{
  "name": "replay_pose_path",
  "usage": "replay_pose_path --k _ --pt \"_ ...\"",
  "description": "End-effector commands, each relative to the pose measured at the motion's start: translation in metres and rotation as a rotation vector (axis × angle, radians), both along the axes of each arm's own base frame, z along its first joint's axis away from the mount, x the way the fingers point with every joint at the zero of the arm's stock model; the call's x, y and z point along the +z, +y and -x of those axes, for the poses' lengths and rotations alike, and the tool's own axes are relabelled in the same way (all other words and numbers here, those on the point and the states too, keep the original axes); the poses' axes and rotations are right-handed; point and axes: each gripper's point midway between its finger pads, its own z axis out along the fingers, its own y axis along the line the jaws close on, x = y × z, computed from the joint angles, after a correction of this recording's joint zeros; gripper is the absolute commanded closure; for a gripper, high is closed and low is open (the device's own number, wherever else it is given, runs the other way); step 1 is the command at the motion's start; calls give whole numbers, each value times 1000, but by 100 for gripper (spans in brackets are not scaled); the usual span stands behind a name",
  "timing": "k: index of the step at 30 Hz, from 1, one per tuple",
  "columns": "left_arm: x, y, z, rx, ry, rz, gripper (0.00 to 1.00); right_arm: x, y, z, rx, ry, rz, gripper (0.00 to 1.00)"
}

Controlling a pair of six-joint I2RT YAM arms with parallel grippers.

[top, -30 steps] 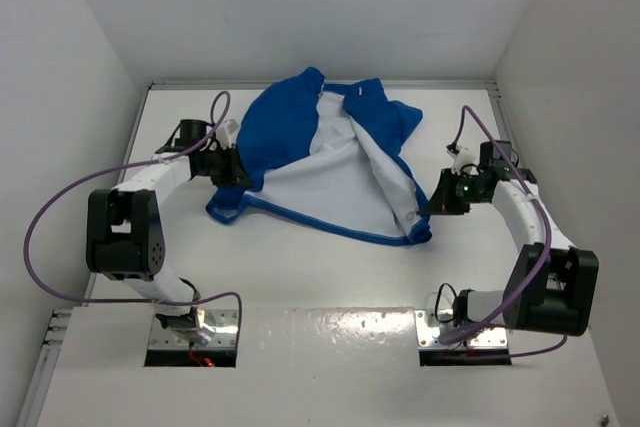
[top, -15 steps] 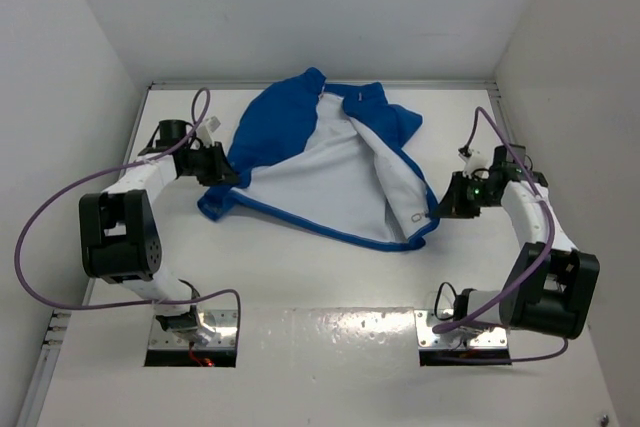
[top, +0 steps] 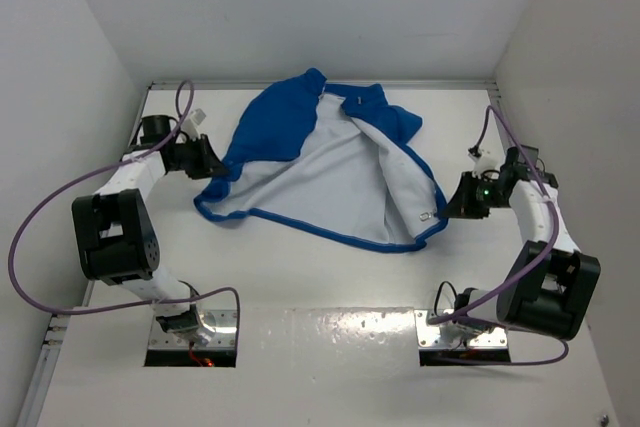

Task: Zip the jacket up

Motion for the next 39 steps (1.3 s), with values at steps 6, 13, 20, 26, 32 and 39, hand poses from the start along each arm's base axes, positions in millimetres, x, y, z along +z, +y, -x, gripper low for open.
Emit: replay_pose_path --k 6,13,20,26,32,39 --pt "39 -57 -1 -122 -130 -43 100 27 26 -27 55 -110 -52 100" --pt "50 -112 8 -54 -235 -137 100 30 113 -29 211 -152 -172 100" --pt "-18 -140 60 -199 -69 -358 100 29 138 -28 276 -141 -179 100" --pt "-52 -147 89 -337 -14 -519 100 30 126 -28 266 -142 -162 100" --pt "-36 -123 74 -197 -132 -853 100 29 120 -24 254 -143 -151 100" --pt "7 -67 54 32 -277 -1158 100 27 117 -20 251 -142 -145 100"
